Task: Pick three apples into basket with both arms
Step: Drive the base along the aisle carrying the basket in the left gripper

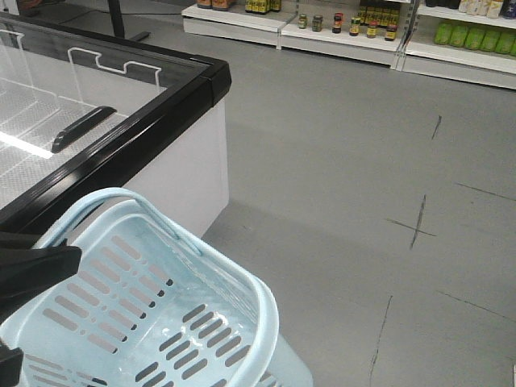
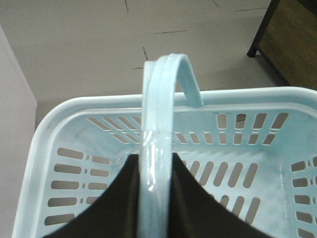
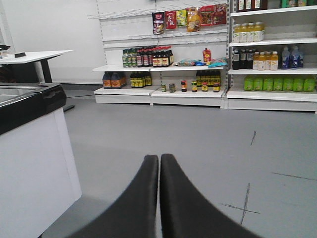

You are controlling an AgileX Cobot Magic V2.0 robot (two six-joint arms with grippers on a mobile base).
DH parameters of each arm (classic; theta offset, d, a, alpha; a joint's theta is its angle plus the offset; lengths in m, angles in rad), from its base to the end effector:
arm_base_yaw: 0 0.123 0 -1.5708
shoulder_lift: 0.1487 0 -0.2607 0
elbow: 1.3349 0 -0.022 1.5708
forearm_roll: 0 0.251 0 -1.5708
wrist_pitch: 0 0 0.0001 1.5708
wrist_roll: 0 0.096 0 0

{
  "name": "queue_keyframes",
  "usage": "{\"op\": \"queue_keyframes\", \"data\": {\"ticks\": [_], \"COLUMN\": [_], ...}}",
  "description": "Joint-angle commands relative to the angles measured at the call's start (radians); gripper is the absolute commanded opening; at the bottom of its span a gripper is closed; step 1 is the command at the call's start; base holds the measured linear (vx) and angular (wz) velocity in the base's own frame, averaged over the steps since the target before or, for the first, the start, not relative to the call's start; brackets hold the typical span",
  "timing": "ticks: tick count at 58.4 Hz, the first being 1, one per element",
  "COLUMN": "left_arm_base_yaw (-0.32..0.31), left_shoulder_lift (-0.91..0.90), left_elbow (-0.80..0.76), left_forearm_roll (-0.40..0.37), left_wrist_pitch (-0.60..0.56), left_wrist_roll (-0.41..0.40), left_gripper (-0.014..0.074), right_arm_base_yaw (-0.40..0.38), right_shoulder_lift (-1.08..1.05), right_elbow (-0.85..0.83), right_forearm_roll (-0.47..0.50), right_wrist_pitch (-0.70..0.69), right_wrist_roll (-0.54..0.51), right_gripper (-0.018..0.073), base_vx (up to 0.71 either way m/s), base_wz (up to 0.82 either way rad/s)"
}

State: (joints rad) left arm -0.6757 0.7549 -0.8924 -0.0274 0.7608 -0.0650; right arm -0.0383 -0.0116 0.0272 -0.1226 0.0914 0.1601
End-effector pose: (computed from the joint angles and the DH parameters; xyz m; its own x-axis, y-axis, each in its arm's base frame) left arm 0.1244 -0.1021 0.3561 -0.4511 0.2530 -0.8559 0.6019 0.7943 -0.0825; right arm 0.0864 -0.0044 0.1966 -0.0172 0.0387 -0.9991 0.0501 0.9980 0.0378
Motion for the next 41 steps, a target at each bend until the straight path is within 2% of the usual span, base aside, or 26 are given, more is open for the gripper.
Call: {"op": "queue_keyframes", "data": {"ticks": [1,41], "left_arm_base_yaw": [-0.005,-0.005], "left_shoulder_lift": [-0.004,-0.004], "left_elbow": [-0.030,-0.030], "left_forearm_roll": [-0.011,-0.011], "left_wrist_pitch": [-0.091,-0.091], "left_wrist_roll": [-0.014,-0.014], "left_gripper": [-0.0006,-0.0006], "right_arm_base_yaw": [-0.003,-0.003], "right_shoulder_lift": [-0.012,-0.012], "right_elbow": [0.013,0.013], "right_forearm_roll": [-0.008,-0.008], "right_wrist_pitch": [-0.074,-0.074], "right_wrist_roll": [-0.008,-0.008], "right_gripper": [-0.0005,-0.0005], "base_vx": [0.14,0.18], "base_wz": [-0.21,-0.34]}}
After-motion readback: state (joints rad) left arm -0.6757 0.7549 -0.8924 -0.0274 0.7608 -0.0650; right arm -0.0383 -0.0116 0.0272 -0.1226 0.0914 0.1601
